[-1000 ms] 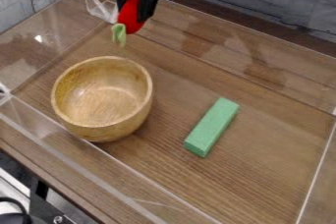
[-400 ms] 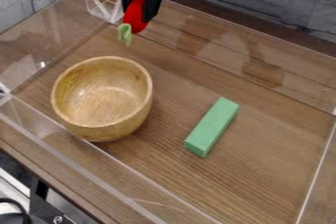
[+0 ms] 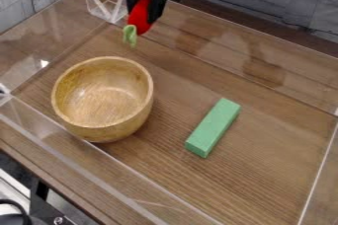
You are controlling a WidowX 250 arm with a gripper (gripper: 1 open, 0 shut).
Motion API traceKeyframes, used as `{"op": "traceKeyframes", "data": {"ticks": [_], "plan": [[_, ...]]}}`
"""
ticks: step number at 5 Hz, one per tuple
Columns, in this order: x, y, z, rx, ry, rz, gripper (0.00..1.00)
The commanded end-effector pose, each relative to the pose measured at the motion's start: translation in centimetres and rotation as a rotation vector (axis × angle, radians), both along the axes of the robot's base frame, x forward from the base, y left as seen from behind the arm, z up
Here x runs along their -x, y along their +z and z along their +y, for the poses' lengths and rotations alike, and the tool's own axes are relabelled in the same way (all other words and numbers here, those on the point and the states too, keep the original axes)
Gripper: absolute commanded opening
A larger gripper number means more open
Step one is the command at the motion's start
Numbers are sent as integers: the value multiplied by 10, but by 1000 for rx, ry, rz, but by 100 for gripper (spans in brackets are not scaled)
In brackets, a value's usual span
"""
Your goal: Move the red fruit to the left side of the table
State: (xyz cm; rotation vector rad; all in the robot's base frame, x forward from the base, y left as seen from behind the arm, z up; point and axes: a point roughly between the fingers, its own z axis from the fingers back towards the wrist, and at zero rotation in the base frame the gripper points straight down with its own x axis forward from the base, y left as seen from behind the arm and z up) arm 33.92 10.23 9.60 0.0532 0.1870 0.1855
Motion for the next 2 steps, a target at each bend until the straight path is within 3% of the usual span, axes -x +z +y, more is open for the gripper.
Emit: {"op": "traceKeyframes", "data": {"ticks": [1, 2], "plan": [[-11, 14, -2, -18, 3, -52, 0], [-14, 11, -3, -18, 6, -51, 0]]}}
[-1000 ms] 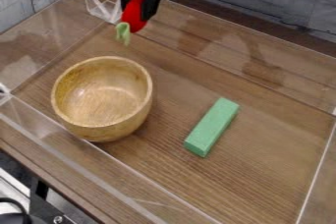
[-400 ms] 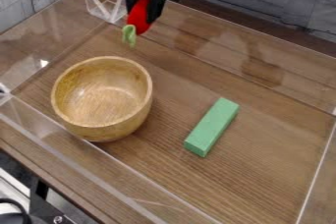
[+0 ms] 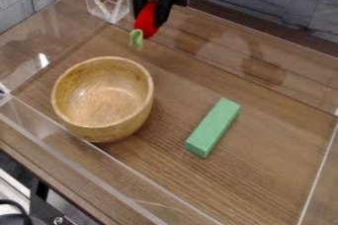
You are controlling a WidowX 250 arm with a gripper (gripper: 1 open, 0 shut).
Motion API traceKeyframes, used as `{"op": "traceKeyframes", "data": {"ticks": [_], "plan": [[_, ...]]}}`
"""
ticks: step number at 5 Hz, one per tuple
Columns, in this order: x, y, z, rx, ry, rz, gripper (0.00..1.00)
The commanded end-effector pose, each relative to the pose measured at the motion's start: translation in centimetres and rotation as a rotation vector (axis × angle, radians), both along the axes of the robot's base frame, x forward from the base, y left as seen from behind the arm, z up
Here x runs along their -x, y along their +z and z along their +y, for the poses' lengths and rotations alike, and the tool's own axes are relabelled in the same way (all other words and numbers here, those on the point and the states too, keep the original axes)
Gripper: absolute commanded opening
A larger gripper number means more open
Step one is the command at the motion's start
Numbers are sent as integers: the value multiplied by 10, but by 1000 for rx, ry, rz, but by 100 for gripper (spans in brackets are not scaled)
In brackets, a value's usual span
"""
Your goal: Move the red fruit to the left side of the table
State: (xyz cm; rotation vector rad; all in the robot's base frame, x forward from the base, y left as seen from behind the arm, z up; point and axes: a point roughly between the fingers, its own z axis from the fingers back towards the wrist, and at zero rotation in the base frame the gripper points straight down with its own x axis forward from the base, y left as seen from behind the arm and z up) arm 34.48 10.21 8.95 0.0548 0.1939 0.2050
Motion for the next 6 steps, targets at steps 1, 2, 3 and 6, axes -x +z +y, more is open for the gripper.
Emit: {"op": "traceKeyframes", "data": {"ticks": [1, 2, 3, 6], "plan": [[-3, 18, 28, -30, 20, -53, 0], [4, 18, 57, -41, 52, -50, 0], [12, 15, 83, -51, 74, -41, 0], [21, 0, 114, -59, 100, -22, 0]]}}
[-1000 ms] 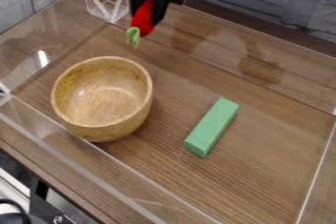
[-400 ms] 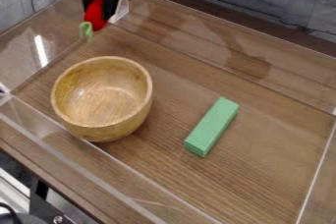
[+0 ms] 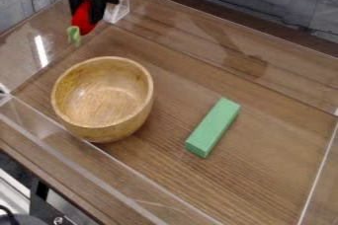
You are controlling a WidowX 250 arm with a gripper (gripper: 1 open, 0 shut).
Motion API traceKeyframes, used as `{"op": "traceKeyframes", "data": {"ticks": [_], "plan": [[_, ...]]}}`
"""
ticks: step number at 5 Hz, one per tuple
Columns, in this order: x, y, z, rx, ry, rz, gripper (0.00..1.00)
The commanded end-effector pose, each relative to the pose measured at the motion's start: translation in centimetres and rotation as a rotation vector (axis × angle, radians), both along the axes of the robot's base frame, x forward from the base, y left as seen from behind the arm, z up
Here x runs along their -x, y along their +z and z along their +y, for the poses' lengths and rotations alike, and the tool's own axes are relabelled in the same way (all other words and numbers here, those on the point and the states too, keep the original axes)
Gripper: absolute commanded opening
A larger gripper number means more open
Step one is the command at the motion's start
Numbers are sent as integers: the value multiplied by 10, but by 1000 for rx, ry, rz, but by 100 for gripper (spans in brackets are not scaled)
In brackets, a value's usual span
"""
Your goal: Move the red fruit to the left side of the table
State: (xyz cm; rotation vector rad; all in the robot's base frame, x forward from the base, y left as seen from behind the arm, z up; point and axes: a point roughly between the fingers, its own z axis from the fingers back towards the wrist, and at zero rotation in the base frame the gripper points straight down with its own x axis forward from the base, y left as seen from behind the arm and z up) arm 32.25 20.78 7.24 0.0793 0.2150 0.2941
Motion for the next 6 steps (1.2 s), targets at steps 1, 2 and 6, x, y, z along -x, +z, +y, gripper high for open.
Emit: {"op": "traceKeyframes", "data": {"ticks": [1, 2, 6], "plan": [[2, 12, 9, -30, 11, -39, 0], [6, 7, 9, -30, 11, -37, 0], [16, 0, 8, 4, -4, -71, 0]]}}
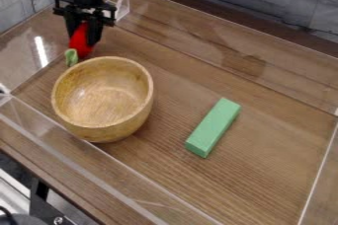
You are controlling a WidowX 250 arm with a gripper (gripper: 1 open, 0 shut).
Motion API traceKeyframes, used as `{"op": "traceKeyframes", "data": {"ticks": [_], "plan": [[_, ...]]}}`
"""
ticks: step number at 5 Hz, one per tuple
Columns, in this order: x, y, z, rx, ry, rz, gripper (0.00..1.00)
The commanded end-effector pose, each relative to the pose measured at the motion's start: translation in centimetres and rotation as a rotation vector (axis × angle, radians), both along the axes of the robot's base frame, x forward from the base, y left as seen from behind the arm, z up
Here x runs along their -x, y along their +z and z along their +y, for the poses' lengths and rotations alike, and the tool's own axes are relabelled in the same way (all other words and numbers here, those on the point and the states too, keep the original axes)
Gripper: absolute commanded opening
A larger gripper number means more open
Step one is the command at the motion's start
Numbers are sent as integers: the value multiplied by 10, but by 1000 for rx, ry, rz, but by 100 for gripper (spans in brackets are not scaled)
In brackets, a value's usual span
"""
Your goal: Move the red fruit to the left side of the table
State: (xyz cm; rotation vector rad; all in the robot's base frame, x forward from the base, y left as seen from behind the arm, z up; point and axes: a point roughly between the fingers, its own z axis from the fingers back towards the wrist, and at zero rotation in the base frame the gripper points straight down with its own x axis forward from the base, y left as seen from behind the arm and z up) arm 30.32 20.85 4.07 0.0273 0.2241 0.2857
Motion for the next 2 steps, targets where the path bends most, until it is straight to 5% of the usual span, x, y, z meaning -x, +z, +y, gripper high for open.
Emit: {"op": "traceKeyframes", "data": {"ticks": [1, 2], "plan": [[0, 38, 8, -34, -1, -97, 0], [2, 42, 6, -24, -3, -115, 0]]}}
